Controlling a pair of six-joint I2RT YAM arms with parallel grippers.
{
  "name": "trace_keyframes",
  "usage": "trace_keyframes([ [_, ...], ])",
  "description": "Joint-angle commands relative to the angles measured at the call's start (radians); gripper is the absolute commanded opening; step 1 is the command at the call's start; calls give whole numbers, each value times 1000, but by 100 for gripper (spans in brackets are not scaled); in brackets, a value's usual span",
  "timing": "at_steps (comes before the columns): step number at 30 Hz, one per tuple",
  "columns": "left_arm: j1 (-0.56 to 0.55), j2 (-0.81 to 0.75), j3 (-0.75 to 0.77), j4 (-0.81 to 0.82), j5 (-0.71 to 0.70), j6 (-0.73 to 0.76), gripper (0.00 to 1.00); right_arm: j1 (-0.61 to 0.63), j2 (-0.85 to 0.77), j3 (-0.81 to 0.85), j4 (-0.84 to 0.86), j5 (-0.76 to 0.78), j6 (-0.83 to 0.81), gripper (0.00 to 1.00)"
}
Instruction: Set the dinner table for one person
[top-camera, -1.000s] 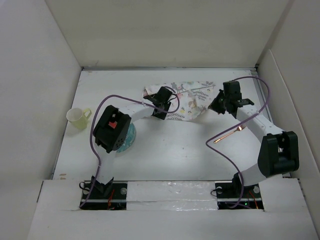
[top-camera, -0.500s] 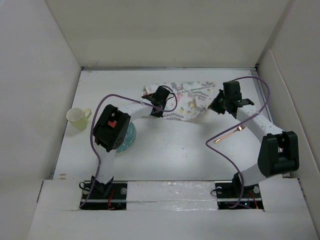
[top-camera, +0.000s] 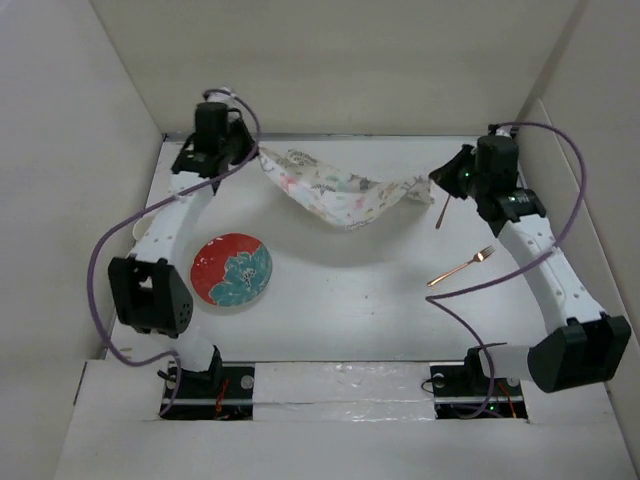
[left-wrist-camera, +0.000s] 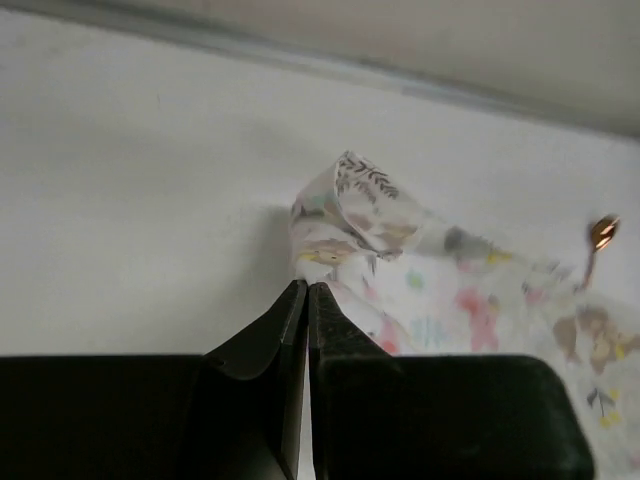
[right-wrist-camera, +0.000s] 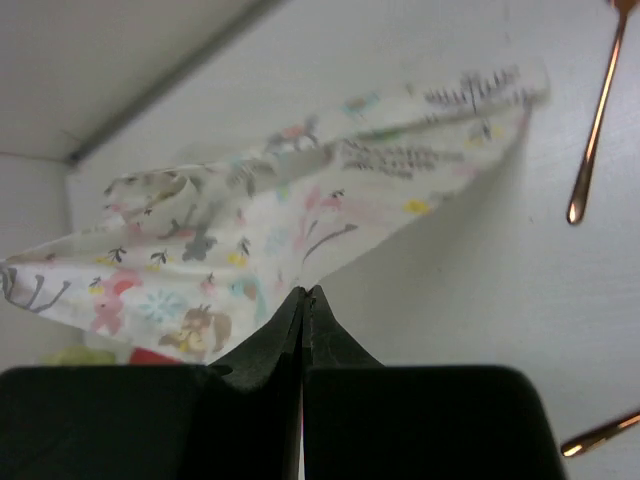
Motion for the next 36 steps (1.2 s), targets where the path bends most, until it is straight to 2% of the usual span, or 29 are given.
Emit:
trace_keyframes([
  [1,104,-170,24,98,191,-202,0,-14,-110,146,-10,69,-27,0],
  [2,167,-198,7,124,255,-242,0,-14,-121,195,-27,78,-28,0],
  [6,270,-272,-24,192,315,-406,0,-14,-164,296,-68,100,-38,0],
  [12,288,-332,-46,233,280,-468,0,-23,-152,402,-73,107,-42,0],
  [16,288,-274,-32,262,298,-503,0,-44,-56,451,-29,65,-39,0],
  [21,288,-162,46,350,340,-592,0,-63,161,580,21,42,-27,0],
  [25,298,-36,206,351,352,-629,0,-101,326,784,4,-32,1,0],
  [26,311,-24,233,358,377,-641,0,-101,352,880,-15,-47,7,0],
  [29,340,-17,287,394,418,-678,0,-128,409,1023,-61,-84,18,0],
  [32,370,-59,240,402,430,-646,0,-150,370,984,-33,-123,24,0],
  [33,397,-100,108,436,449,-628,0,-150,303,830,-6,-145,30,0],
  [34,397,-100,106,436,466,-628,0,-150,302,829,13,-146,30,0],
  [35,407,-117,-5,468,485,-617,0,-159,278,677,33,-164,39,0],
  [36,420,-123,-60,477,501,-617,0,-159,247,592,59,-164,47,0],
])
